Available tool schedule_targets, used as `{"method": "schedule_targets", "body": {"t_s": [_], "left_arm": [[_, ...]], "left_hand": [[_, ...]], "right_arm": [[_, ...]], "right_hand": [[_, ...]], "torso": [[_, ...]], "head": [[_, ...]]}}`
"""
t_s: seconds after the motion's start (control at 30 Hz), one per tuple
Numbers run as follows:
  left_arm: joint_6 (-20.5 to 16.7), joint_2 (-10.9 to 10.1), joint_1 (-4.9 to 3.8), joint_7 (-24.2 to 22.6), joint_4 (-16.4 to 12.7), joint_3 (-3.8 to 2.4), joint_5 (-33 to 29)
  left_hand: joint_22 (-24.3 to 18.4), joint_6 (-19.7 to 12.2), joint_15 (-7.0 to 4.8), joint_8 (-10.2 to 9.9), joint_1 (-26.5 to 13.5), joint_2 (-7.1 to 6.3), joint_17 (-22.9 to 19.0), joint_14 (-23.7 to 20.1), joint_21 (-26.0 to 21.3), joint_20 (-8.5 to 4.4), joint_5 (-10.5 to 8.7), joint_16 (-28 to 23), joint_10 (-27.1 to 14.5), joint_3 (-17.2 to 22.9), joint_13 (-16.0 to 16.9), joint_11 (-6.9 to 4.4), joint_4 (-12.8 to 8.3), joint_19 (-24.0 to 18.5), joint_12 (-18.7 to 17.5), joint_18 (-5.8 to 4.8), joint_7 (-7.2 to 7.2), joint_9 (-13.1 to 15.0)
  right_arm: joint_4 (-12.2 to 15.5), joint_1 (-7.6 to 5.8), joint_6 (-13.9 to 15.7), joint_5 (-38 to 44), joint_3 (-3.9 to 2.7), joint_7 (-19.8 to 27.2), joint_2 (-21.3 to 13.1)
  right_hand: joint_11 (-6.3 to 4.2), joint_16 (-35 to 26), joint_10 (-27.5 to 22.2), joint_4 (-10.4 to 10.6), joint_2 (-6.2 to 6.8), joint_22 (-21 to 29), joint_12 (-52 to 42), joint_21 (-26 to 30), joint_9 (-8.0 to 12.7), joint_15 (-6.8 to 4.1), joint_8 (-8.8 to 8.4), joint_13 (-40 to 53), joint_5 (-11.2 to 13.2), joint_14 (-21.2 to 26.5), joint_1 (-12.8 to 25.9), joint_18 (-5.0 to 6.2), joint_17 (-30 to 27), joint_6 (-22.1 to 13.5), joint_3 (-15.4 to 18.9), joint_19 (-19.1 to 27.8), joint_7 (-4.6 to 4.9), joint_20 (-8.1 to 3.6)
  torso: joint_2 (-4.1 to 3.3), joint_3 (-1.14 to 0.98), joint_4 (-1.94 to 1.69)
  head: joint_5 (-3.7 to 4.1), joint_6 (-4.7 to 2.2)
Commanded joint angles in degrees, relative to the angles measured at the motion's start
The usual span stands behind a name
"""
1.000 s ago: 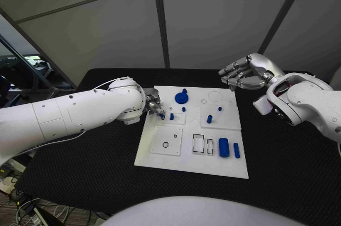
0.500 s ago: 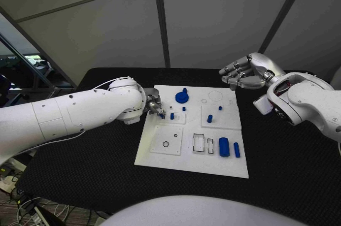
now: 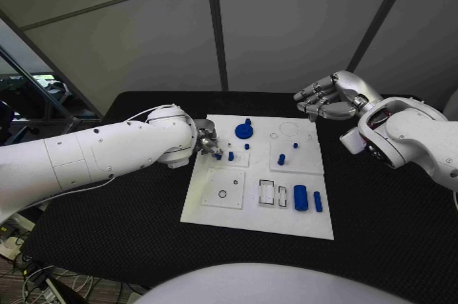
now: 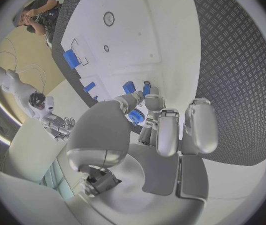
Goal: Assemble the parts on the task board
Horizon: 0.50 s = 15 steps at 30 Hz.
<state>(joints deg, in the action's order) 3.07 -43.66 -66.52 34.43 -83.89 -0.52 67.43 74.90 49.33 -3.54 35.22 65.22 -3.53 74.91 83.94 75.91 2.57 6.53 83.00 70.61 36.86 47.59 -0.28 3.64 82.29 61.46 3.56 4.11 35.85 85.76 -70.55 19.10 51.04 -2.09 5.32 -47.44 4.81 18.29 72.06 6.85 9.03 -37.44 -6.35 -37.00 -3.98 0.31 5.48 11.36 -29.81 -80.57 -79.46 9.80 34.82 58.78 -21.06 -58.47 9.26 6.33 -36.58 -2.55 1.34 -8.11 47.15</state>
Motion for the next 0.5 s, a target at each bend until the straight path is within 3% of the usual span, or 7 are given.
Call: {"method": "schedule_targets", "body": {"t_s": [0.03, 0.5], "left_arm": [[-0.3, 0.1, 0.19, 0.6, 0.2, 0.16, 0.4], [2.9, -0.1, 0.23, 0.8, 0.1, 0.16, 1.3]], "left_hand": [[4.0, 0.0, -0.39, 0.3, -0.3, 0.58, 4.6, 3.3, 0.3, -0.11, 0.30, 0.2, 0.3, 5.4, 0.1, -0.23, -5.0, 0.5, 0.1, 0.06, -0.27, 0.2], [4.0, -0.1, -0.45, 0.4, -0.4, 0.46, 4.5, 3.3, 0.3, -0.16, 0.34, 0.2, 0.3, 5.7, -0.1, -0.30, -5.2, 0.5, 0.0, 0.07, -0.33, 0.3]], "right_arm": [[0.0, -0.13, -0.3, 0.1, -0.04, 0.3, 0.0], [0.0, -0.13, -0.5, 0.1, -0.04, 0.3, 0.0]], "right_hand": [[-0.03, -0.2, 0.4, -0.3, -0.13, -0.1, 0.3, 0.1, 0.0, -0.06, -0.34, -0.1, 0.3, -0.3, 0.3, 0.66, 0.1, 0.0, -0.1, -0.3, 0.33, -0.04], [-0.03, -0.2, 0.4, -0.3, -0.13, -0.1, 0.3, 0.1, 0.0, -0.06, -0.34, -0.1, 0.3, -0.3, 0.3, 0.66, 0.1, 0.0, -0.1, -0.3, 0.33, -0.04]], "torso": [[-0.02, 0.00, 0.07], [0.00, 0.04, -0.01]], "head": [[0.01, 0.06], [0.02, 0.25]]}}
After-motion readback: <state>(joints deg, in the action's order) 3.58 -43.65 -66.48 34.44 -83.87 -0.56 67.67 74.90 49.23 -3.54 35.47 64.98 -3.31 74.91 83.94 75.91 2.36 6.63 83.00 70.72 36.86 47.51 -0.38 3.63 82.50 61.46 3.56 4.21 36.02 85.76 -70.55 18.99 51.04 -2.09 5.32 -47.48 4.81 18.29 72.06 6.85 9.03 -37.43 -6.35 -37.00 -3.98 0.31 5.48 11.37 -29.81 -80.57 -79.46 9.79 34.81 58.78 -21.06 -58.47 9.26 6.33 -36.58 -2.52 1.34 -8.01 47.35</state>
